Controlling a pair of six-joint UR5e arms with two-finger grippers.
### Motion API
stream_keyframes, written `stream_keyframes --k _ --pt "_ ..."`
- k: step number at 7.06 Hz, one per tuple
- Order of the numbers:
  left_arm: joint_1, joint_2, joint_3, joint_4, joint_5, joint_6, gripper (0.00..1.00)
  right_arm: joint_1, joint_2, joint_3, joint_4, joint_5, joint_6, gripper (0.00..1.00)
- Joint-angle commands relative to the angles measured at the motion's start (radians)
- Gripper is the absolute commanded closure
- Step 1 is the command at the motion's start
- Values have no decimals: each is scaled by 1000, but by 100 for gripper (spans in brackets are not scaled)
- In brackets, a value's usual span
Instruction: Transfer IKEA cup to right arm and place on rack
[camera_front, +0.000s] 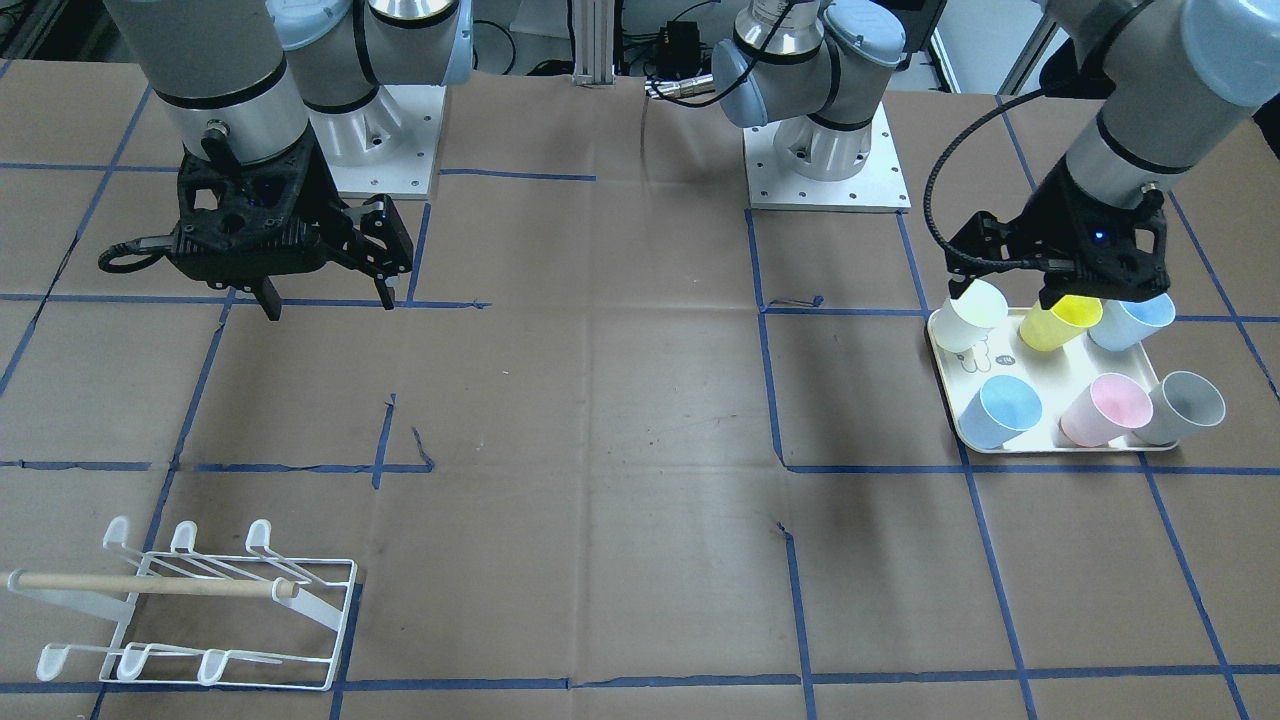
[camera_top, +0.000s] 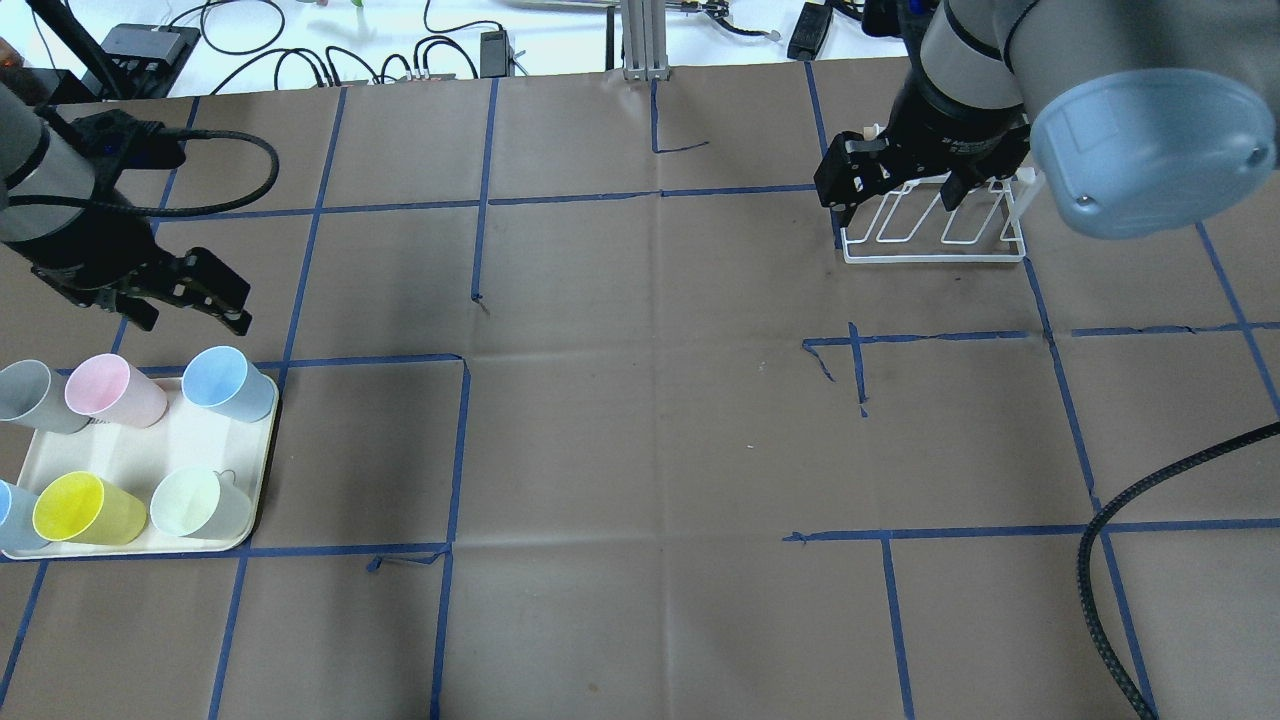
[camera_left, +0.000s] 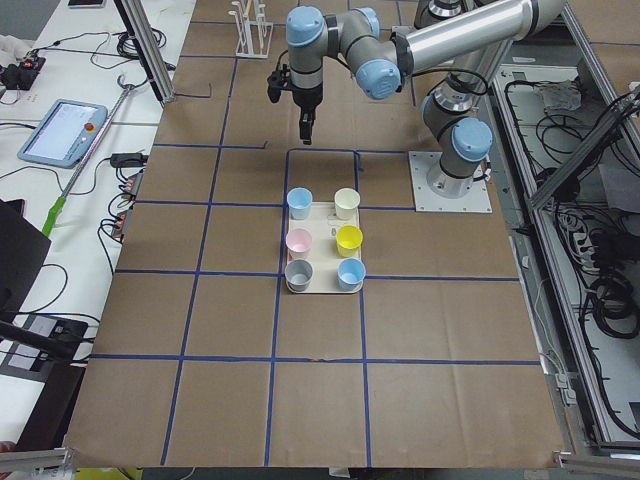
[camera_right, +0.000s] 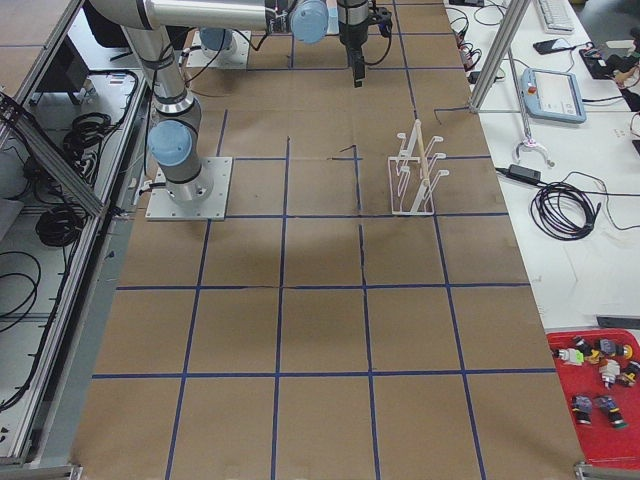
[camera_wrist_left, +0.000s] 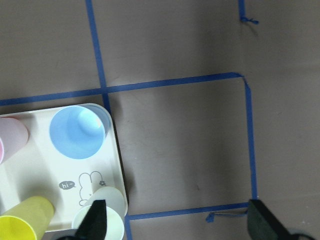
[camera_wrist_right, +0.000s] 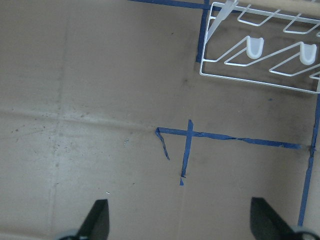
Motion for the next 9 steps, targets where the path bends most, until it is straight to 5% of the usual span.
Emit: stream_keyframes --k 1,2,6,9 --pt "59 -27 -13 81 -2 54 1 -1 -1 7 8 -2 3 0" --pt "59 -51 -33 89 -12 39 1 1 -1 7 10 -2 5 0" --pt "59 -139 -270 482 -11 27 1 1 -1 10 10 -2 3 0" --pt "63 -202 -283 535 3 28 1 1 1 10 8 -2 5 0"
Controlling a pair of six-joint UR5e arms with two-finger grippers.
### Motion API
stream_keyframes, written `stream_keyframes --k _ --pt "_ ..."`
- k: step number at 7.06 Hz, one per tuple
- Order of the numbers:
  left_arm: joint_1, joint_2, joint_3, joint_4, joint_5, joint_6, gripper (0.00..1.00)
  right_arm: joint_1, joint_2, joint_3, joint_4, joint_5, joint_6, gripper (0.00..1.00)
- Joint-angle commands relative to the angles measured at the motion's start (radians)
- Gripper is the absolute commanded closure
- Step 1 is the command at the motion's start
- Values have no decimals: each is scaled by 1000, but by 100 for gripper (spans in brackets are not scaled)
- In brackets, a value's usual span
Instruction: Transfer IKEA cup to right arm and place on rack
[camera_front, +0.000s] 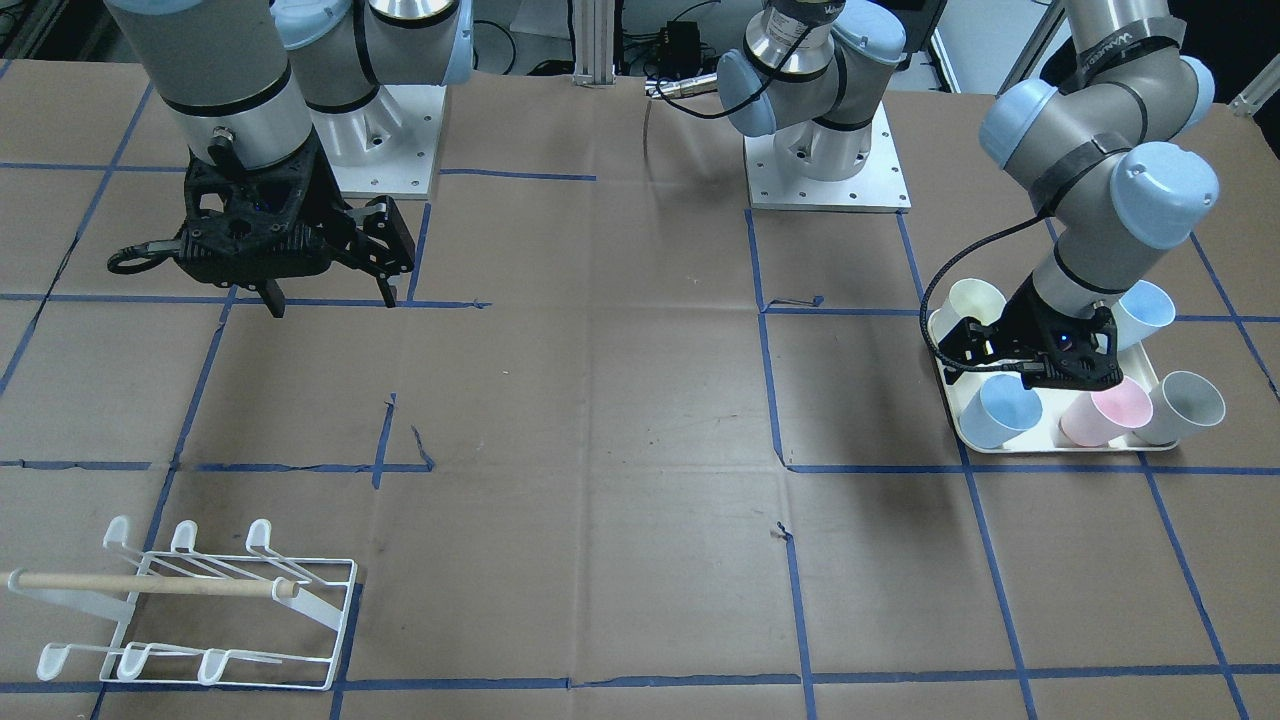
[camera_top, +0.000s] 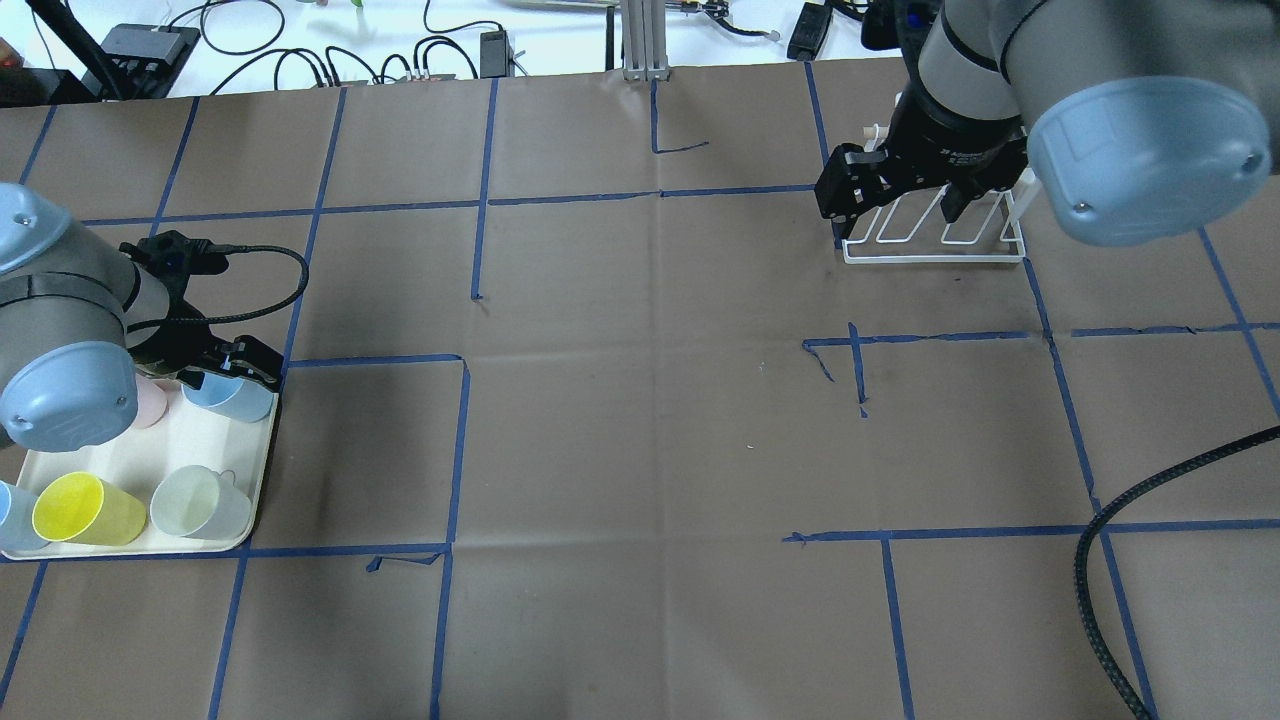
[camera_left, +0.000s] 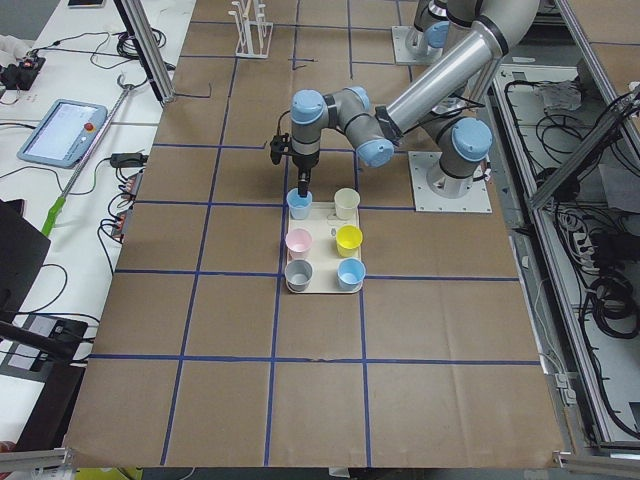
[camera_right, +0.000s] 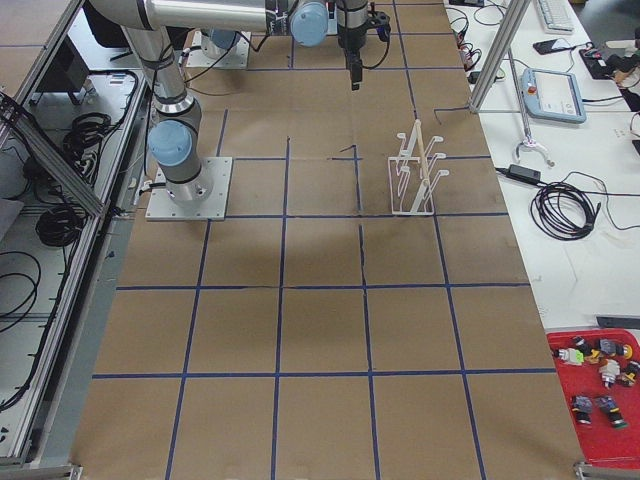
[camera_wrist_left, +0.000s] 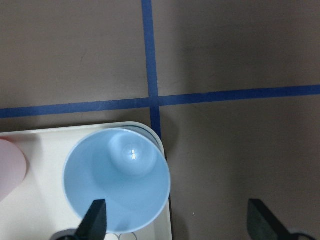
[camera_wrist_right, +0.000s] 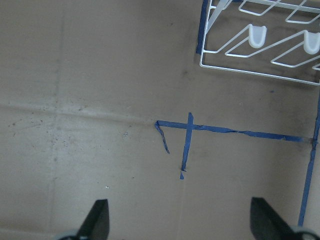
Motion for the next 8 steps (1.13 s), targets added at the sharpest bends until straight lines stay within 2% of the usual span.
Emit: stream_keyframes --k 1,2,3,6,7,8 --pt "4 -15 -4 3 8 4 1 0 1 0 -1 0 1 0" --pt "4 -16 -3 6 8 6 2 0 1 2 -1 0 1 0" --pt "4 -16 -3 9 8 7 14 0 0 0 -2 0 1 0" --pt "6 -22 10 8 11 12 84 0 0 2 -1 0 2 0" --pt "6 -22 13 3 14 12 100 0 1 2 -1 0 2 0" --pt "6 -21 13 11 20 12 100 0 1 2 1 0 2 0"
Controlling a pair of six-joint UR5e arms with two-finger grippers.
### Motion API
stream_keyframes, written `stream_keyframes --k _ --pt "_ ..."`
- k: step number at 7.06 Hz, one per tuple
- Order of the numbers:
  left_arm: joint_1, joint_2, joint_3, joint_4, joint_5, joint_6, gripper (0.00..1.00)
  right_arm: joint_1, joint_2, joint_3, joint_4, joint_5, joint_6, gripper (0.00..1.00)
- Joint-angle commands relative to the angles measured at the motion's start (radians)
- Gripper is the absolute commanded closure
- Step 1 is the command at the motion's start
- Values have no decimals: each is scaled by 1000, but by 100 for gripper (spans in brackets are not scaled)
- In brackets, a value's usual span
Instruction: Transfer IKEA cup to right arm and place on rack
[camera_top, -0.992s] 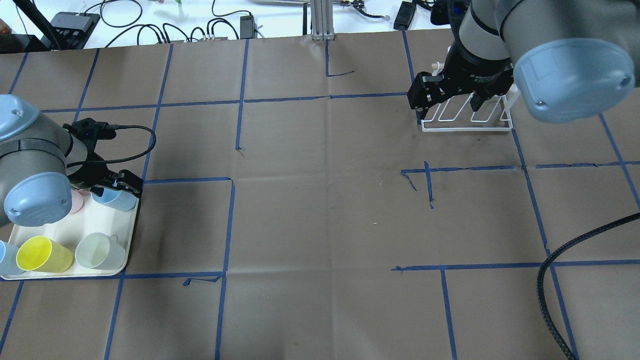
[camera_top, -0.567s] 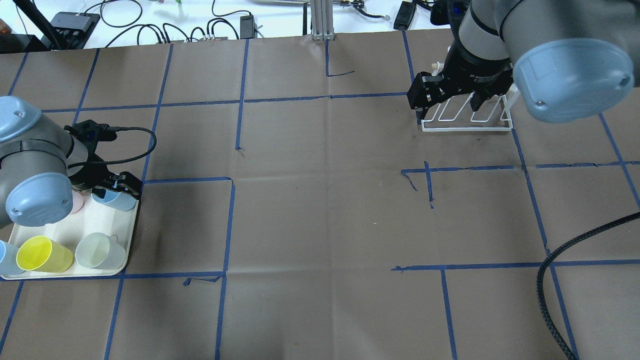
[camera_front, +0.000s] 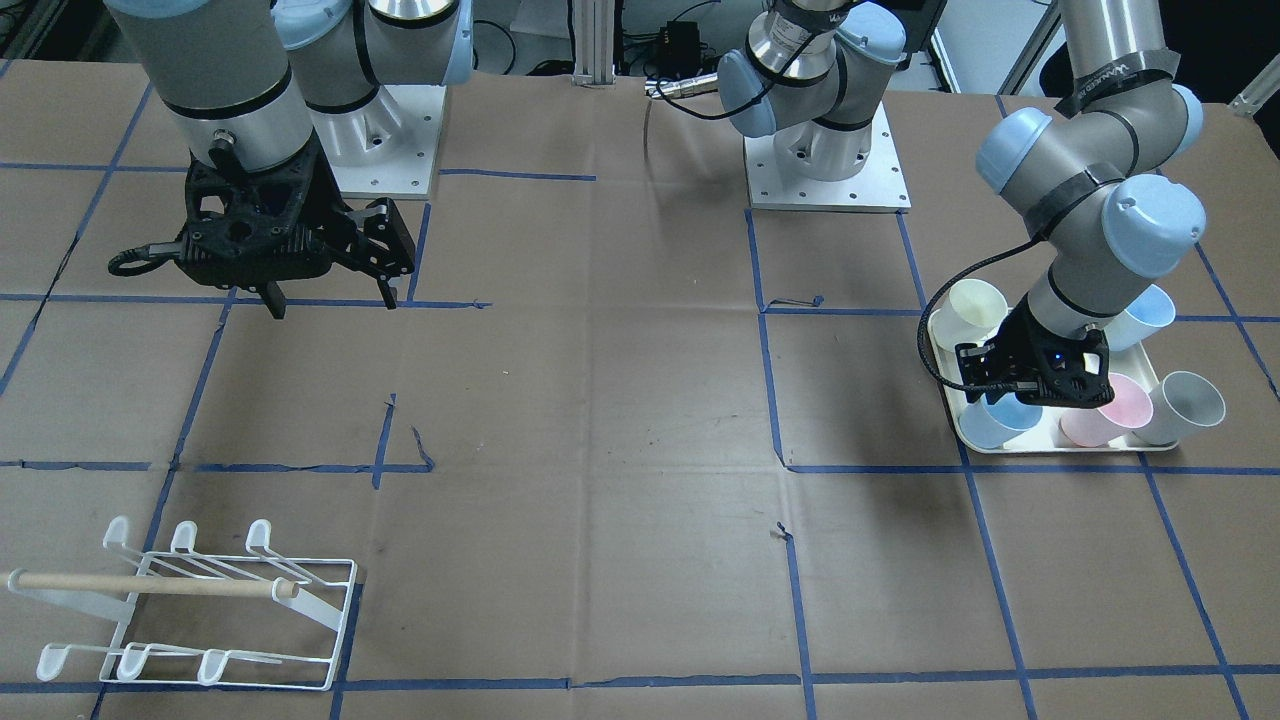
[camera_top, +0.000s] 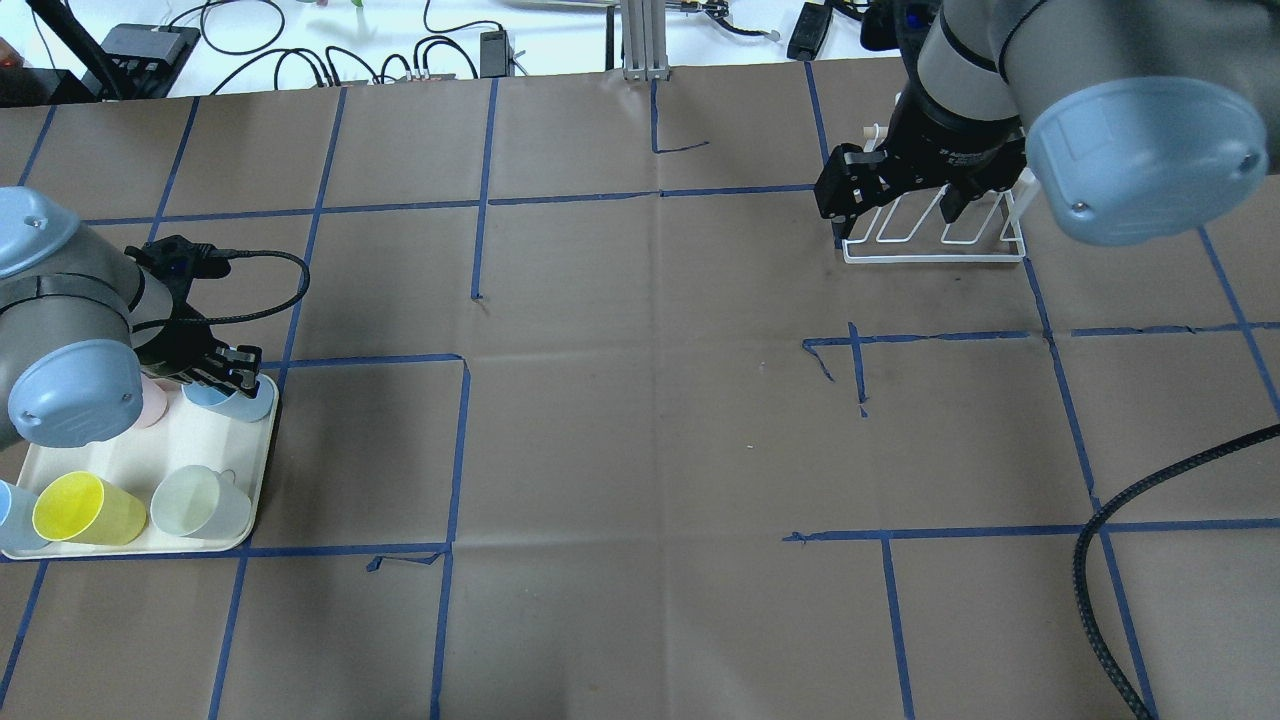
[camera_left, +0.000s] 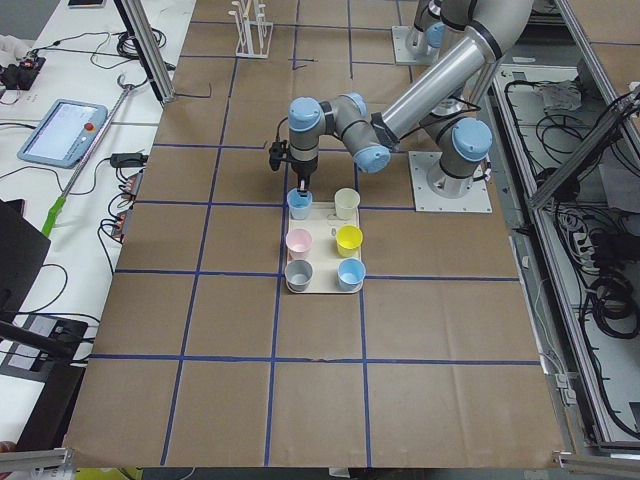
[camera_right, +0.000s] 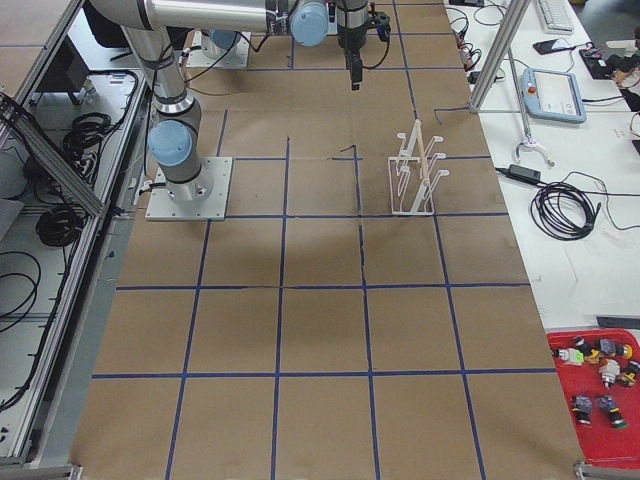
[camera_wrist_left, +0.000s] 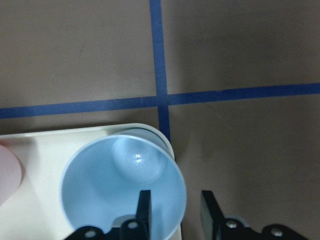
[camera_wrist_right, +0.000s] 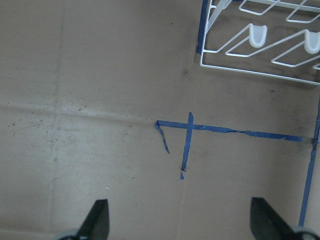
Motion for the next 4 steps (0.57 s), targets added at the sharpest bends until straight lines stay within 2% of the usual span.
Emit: stream_keyframes --k 1,2,3,4 --pt "0 8 11 -5 9 2 100 0 0 0 0 2 0 0" --pt "-1 22 67 -58 48 2 100 0 0 0 0 2 0 0" --pt "-6 41 166 -203 52 2 100 0 -1 0 -2 9 3 0" --pt "-9 62 304 -408 52 2 100 0 -1 0 -23 20 5 0"
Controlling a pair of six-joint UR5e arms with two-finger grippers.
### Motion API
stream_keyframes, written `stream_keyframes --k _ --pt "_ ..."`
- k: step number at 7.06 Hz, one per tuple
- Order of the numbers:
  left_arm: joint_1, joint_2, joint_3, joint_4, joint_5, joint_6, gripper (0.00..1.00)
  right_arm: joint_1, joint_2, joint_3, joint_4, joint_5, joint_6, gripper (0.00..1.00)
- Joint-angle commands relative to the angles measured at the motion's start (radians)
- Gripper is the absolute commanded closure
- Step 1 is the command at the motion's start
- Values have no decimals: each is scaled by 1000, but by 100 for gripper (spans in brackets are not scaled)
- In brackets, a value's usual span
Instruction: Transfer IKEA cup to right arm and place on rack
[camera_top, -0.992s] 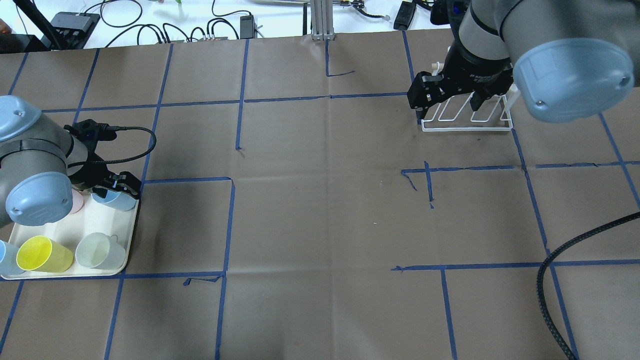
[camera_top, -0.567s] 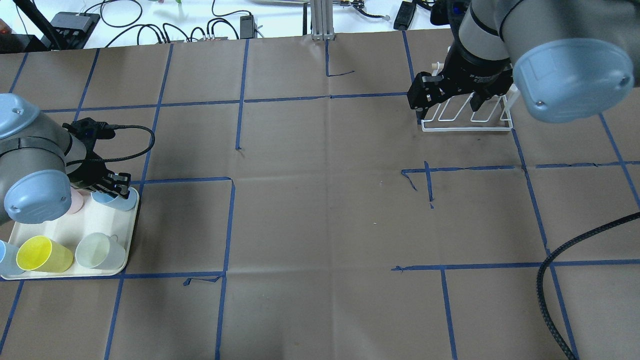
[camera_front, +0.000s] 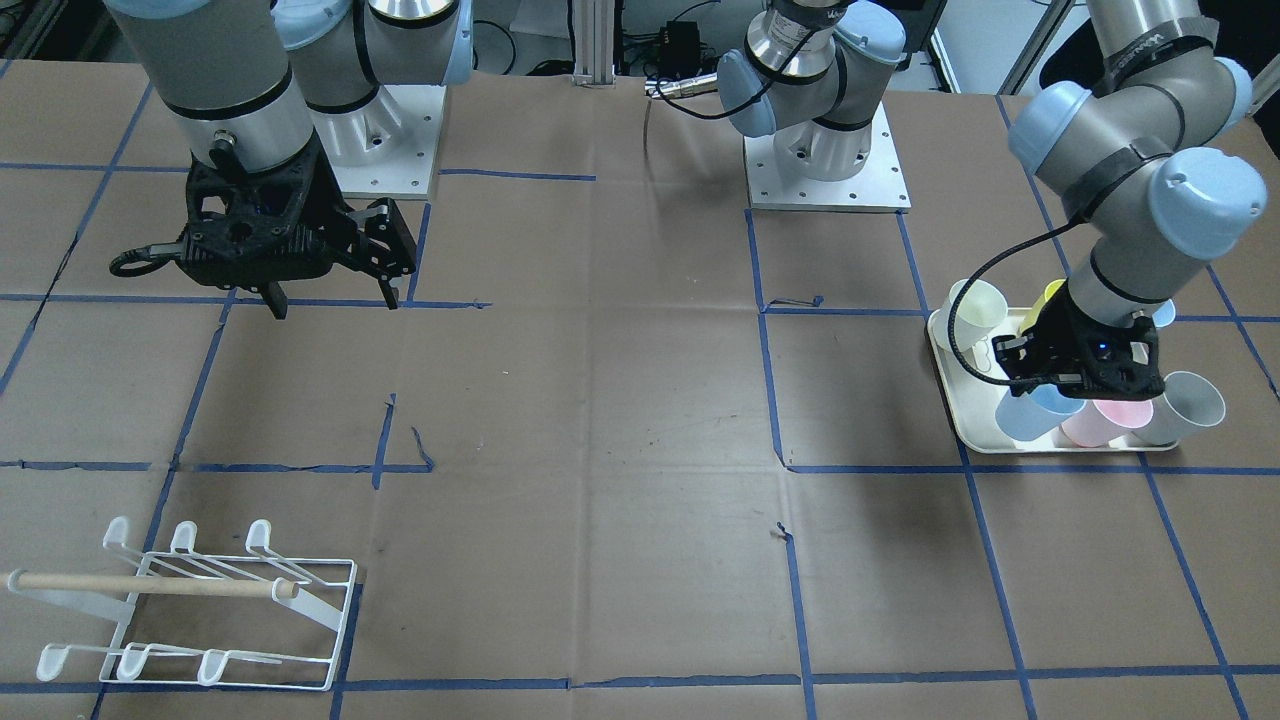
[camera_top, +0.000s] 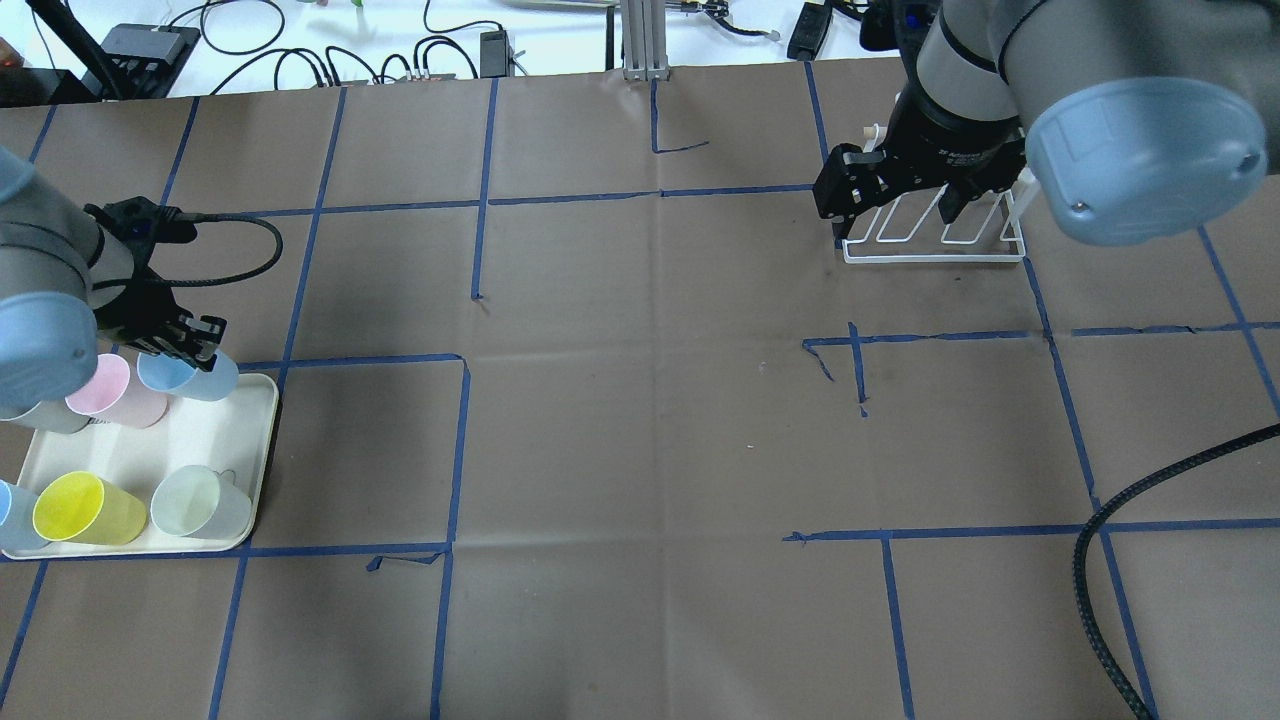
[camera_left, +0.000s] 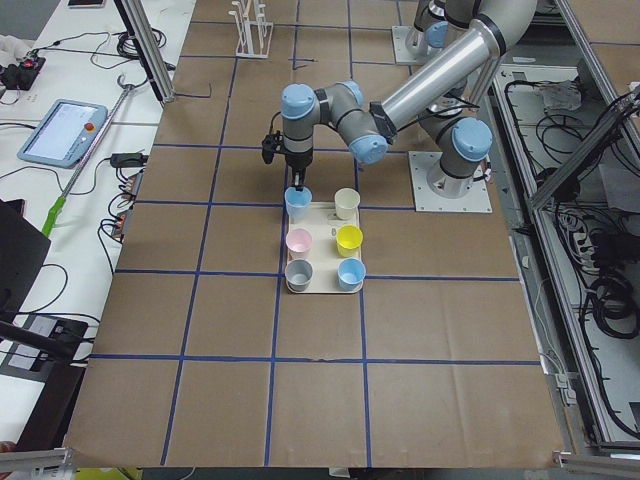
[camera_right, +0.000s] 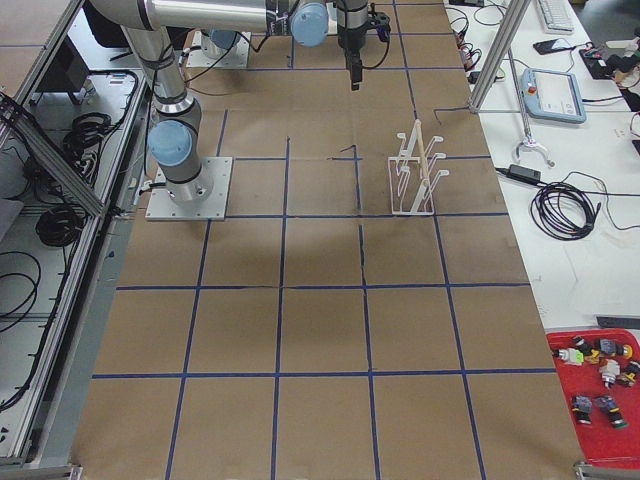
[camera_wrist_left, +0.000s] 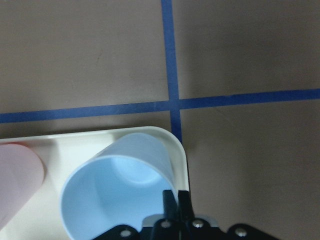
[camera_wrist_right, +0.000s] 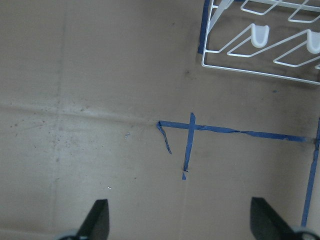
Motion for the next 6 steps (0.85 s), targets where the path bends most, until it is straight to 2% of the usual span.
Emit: stream_keyframes --k 1,2,3,4,5,6 --pt "-10 21 285 -378 1 -1 100 0 4 8 -109 11 25 1" --pt "-18 4 395 -490 -12 0 100 3 12 29 -209 12 89 1" --pt "-47 -1 453 -519 -47 -1 100 5 13 69 -328 103 187 1" --pt "-77 -4 466 -511 -113 0 100 3 9 133 -460 201 279 0" --pt "-109 -9 471 -481 -228 -1 100 0 -2 185 -562 245 444 0" --pt "-136 -9 447 -367 -332 -1 100 2 -25 224 -640 321 619 0"
